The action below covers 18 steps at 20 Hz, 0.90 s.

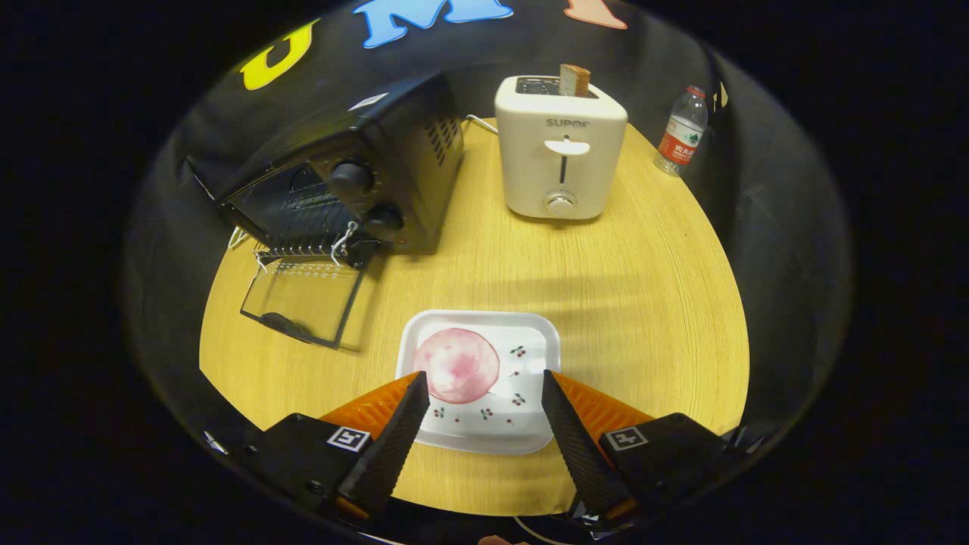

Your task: Open the toaster oven, put the food inside, and close the toaster oven door.

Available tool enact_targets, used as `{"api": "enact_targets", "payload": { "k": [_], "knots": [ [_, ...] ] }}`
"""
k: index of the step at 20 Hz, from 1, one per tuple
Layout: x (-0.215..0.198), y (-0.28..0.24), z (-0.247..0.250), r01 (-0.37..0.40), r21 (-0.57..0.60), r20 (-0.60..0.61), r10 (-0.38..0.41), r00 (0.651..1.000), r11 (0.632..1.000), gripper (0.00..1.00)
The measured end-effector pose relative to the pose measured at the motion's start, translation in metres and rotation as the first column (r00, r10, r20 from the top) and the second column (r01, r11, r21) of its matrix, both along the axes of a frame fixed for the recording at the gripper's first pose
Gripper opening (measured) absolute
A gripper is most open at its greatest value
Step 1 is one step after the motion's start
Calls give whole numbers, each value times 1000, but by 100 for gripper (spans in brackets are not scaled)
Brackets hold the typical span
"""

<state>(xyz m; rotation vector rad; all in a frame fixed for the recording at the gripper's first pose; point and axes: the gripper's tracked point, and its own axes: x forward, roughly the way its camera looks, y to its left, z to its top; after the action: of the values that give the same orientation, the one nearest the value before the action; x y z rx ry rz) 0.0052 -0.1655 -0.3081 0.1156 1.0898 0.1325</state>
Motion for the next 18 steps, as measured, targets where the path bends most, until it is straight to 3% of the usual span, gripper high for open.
{"api": "enact_targets", "payload": {
  "k": [4, 10, 15, 18],
  "knots": [
    [-2, -25, -21, 28, -3, -37, -28, 999, 1000, 97],
    [-7, -30, -50, -2, -18, -116, 0, 993, 1000, 96],
    [-4, -29, -62, -10, -29, -164, 5, 987, 1000, 60],
    [-9, -30, -62, 42, -9, -199, -43, 979, 999, 35]
  ]
}}
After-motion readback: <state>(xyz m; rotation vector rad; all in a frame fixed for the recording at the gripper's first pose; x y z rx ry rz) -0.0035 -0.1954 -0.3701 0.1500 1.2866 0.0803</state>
